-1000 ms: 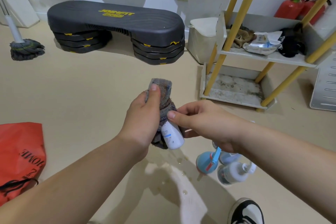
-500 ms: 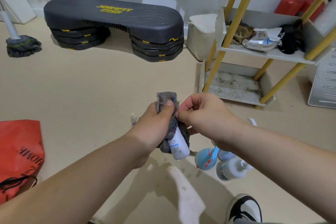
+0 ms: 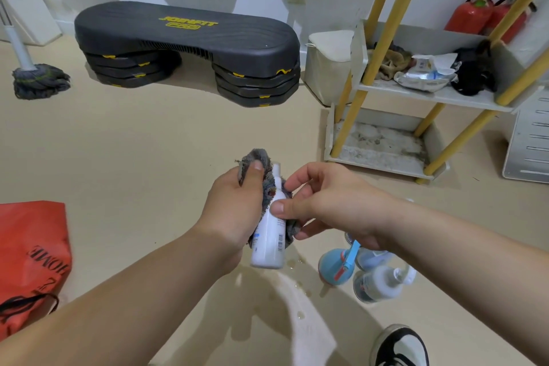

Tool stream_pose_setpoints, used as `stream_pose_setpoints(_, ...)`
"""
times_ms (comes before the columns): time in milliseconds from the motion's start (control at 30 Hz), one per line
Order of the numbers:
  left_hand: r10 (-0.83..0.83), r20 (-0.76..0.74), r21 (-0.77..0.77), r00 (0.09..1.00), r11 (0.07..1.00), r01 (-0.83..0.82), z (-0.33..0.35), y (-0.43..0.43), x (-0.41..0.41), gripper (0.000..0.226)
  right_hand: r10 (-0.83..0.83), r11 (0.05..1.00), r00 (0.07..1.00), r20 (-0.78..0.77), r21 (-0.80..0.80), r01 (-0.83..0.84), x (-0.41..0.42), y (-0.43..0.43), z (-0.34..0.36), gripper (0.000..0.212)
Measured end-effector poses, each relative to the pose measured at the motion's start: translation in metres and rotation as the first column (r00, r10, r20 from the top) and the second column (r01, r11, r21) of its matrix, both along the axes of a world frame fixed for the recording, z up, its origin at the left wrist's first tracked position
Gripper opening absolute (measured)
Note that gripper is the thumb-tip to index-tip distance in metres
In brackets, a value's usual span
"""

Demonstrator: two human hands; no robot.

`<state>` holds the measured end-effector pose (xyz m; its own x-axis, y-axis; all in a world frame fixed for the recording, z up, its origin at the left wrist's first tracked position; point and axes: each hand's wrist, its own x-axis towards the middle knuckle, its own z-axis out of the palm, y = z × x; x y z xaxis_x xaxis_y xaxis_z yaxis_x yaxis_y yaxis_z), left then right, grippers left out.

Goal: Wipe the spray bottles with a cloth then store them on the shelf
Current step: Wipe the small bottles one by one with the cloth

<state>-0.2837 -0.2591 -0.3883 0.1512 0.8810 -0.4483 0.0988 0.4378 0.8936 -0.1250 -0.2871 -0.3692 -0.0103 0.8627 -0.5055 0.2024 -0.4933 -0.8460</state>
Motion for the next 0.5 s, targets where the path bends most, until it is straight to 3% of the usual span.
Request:
stream_pose_setpoints(133,-0.083,0.282,-0.244,0.956,0.957,0.155,0.002,-0.006,-0.001,0.027,-0.020,0.995,0.989,0.149,0.099,0.005,0.005,0.000,-0.004,0.045)
stream_pose_setpoints(267,-0.140,0.284,-0.238,0.948,0.948,0.212,-0.002,-0.005,-0.004,0.028,0.018,0.998,0.983,0.184,0.060,-0.029,0.013,0.001,-0.001,0.054)
stream_pose_setpoints(400,-0.118,0.309,-0.207,0.944,0.960,0.188,-0.002,0.003,-0.005,0.031,-0.092,0.994,0.995,0.036,0.066,0.090,0.021,0.010,0.004,0.028)
stream_pose_setpoints(500,-0.157,0.298,-0.176,0.941,0.960,0.216,-0.001,0.003,-0.005,0.033,-0.042,0.996,0.999,0.025,0.079,0.040,0.026,0.012,0.003,0.020)
